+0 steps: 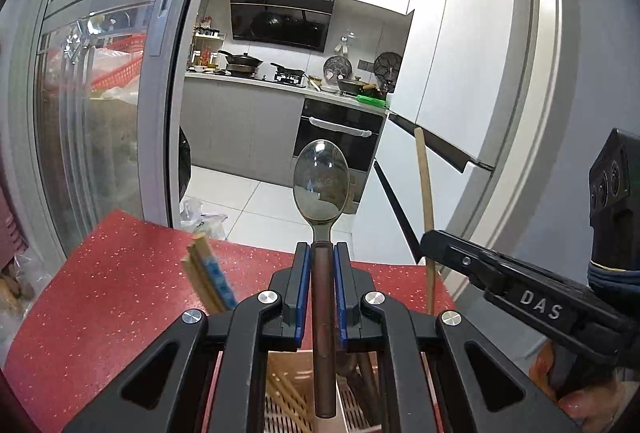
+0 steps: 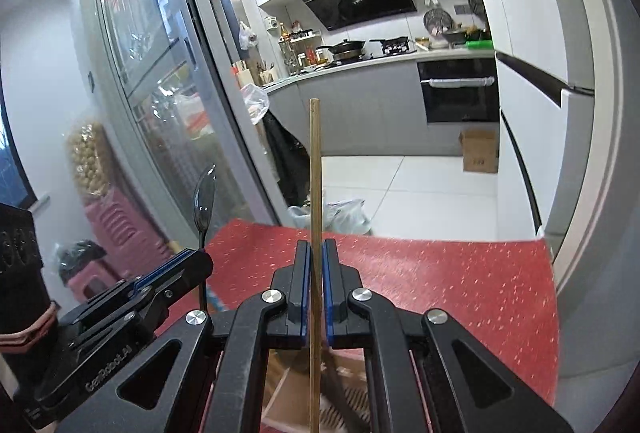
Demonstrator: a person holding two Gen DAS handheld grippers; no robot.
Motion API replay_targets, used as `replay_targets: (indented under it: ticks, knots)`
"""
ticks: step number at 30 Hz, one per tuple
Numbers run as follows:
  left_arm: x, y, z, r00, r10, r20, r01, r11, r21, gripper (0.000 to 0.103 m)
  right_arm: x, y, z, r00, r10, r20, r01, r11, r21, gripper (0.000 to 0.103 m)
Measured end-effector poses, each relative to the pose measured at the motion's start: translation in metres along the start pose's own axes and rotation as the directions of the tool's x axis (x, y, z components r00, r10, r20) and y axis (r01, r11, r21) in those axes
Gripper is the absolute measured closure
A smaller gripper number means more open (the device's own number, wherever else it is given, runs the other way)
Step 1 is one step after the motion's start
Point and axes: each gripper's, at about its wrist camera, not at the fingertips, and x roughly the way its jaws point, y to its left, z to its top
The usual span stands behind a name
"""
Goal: Organize utensils
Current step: 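Carry the chopstick and spoon to the caddy and lower them in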
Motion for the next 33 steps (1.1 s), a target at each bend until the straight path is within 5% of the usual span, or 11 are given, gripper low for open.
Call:
replay_targets:
  ticks: [8, 13, 24, 33]
  knots:
    - [0.028, 0.006, -0.015, 1.000, 0.023, -0.001, -0.023, 1.000, -0.010, 0.064, 0.027, 0.001, -0.014, 0.998, -0.050, 0.030, 0.053, 0.995, -0.082, 0.097]
    - [0.036, 0.006, -0.016, 0.999, 0.028, -0.020, -0.028, 1.000, -0.014, 0.064, 0.031, -0.002, -0.005, 1.000, -0.002, 0.024, 0.003, 0.998, -0.057, 0.097]
    - [0.037, 0.010, -0.025, 0.998, 0.068, 0.008, -0.068, 0.998, -0.017, 0.064, 0.041, 0.005, -0.014, 0.988, 0.009, 0.157, 0.005, 0.996, -0.088, 0.097]
    - [0.035, 0.004, -0.044, 0.996, 0.088, -0.017, -0.088, 0.996, 0.029, 0.064, 0.036, 0.018, -0.037, 0.991, 0.028, 0.132, 0.008, 0.965, -0.263, 0.097]
